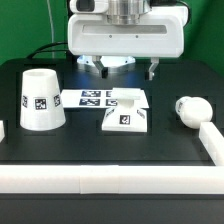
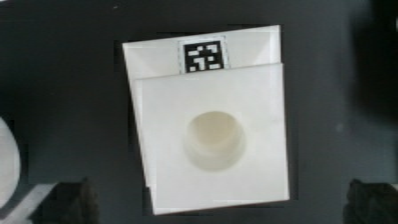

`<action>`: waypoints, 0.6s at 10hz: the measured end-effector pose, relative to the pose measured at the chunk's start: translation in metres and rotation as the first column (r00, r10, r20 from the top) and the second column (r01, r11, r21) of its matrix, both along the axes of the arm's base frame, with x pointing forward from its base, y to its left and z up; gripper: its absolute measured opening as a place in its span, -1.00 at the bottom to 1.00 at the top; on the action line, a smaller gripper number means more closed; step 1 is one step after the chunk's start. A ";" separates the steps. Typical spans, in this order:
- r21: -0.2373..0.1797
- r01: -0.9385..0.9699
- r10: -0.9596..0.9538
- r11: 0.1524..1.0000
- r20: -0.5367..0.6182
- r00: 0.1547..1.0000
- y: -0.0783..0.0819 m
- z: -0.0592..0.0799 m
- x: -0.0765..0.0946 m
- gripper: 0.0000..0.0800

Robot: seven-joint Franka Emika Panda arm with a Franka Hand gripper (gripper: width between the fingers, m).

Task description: Assemble lamp

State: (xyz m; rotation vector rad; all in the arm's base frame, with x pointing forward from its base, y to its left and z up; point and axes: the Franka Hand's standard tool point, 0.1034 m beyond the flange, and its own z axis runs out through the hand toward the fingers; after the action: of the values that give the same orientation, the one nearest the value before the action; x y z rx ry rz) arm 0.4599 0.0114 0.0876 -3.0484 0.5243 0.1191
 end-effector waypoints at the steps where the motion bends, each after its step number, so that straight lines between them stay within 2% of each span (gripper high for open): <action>1: -0.002 0.052 -0.052 0.999 -0.006 0.999 0.002 -0.001 -0.001 0.75; 4: 0.001 -0.001 0.001 1.000 -0.008 1.000 0.004 -0.008 -0.003 0.75; 6: 0.001 -0.108 0.108 0.994 0.034 0.994 0.002 -0.018 0.002 0.75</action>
Offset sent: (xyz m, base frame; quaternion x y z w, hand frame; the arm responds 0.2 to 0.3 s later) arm -0.0038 -0.0071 -0.0095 -0.0166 0.0213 -0.0655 0.9975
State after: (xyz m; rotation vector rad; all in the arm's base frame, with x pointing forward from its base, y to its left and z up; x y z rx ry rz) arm 0.4614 0.0138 0.0699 -3.0698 0.3561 0.0714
